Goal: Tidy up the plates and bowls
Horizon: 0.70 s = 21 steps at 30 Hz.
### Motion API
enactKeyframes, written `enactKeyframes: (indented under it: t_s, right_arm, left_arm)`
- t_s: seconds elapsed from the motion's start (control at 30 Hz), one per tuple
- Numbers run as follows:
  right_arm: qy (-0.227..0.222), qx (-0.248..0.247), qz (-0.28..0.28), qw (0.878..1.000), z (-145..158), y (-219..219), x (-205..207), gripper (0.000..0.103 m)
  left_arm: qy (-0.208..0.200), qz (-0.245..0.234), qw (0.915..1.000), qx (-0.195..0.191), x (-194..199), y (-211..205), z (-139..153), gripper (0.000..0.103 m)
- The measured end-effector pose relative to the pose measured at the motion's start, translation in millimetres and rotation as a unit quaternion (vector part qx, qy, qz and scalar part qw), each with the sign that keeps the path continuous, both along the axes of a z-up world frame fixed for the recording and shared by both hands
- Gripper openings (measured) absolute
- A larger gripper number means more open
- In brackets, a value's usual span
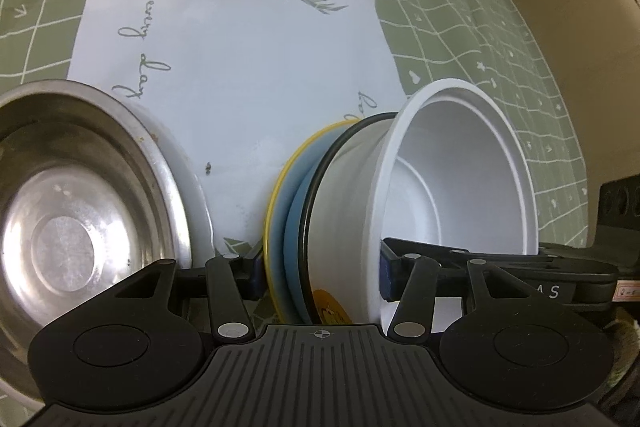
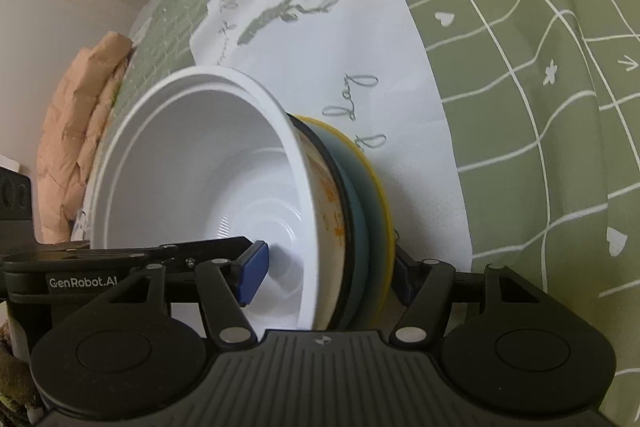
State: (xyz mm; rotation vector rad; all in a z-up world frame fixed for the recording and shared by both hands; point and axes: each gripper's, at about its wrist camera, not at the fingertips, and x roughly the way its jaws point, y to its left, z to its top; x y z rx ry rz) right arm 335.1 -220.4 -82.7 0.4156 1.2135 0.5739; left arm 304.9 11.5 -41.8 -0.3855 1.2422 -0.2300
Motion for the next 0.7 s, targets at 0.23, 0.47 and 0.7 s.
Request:
enactKeyframes:
  t_s: [0.23,0.47,0.7]
  right_arm:
    - [-0.007,-0.011,0.001,1.000,9.0,3.7,-1.0,0.062]
    - [-0.038,-0.018,0.003,0.999,34.1,14.0,-7.4,0.062]
    - [-0.078,-0.021,0.029,0.996,71.3,52.6,-12.3,0.062]
  left_arm:
    - [-0.001,0.002,1.0000,-0.001,-1.0,2.4,4.5,0.053]
    - [-0.034,0.009,0.9993,-0.008,-13.1,13.7,27.2,0.053]
    - [-0.070,0.043,0.9966,-0.013,-34.7,55.4,58.3,0.053]
